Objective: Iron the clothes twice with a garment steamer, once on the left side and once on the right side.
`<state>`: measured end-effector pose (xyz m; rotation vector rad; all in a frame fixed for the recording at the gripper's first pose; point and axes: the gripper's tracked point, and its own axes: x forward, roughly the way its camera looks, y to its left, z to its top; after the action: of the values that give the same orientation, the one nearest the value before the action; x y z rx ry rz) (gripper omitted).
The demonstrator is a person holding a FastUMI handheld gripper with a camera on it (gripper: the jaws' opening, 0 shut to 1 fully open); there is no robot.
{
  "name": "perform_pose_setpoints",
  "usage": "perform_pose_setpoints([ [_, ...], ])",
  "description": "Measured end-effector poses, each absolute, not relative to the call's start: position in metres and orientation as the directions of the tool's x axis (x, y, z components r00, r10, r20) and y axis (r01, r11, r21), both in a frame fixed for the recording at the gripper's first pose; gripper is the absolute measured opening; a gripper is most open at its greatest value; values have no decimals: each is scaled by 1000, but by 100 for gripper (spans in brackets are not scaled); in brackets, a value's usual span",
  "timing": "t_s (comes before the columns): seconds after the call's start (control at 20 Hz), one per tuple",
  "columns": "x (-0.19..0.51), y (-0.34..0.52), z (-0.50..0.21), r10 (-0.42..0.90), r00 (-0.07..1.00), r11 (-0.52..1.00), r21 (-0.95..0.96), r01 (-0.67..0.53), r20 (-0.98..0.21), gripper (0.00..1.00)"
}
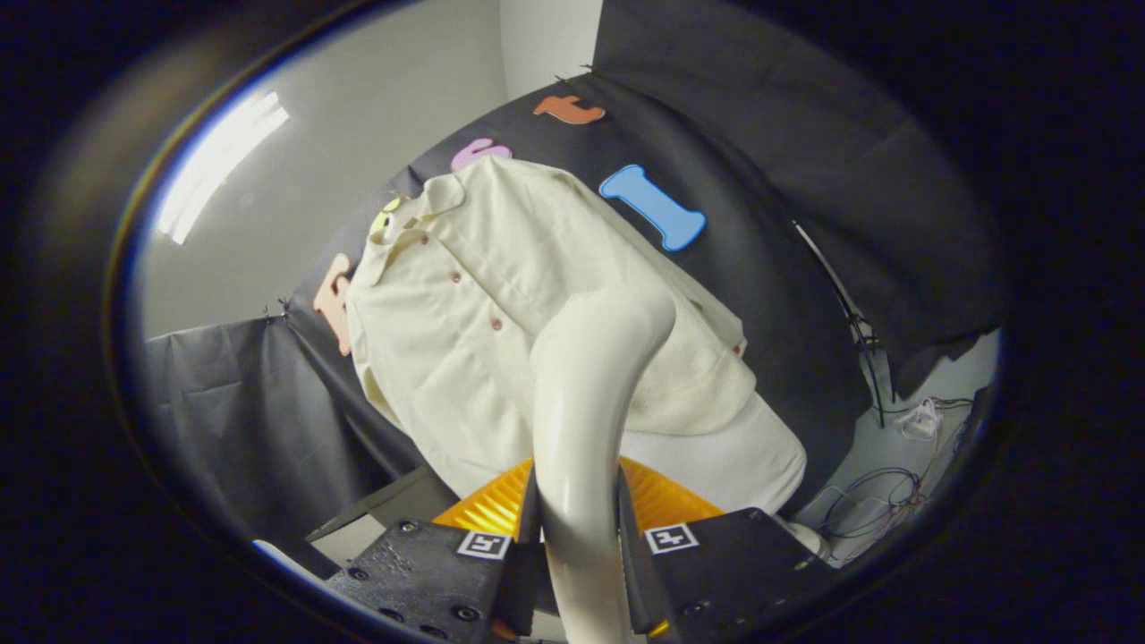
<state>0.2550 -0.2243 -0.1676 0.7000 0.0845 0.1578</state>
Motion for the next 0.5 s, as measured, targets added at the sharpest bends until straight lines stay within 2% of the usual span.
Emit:
perform_pose_setpoints([
  [0.5,199,-137,-21,285,953,833,467,-298,99,40],
])
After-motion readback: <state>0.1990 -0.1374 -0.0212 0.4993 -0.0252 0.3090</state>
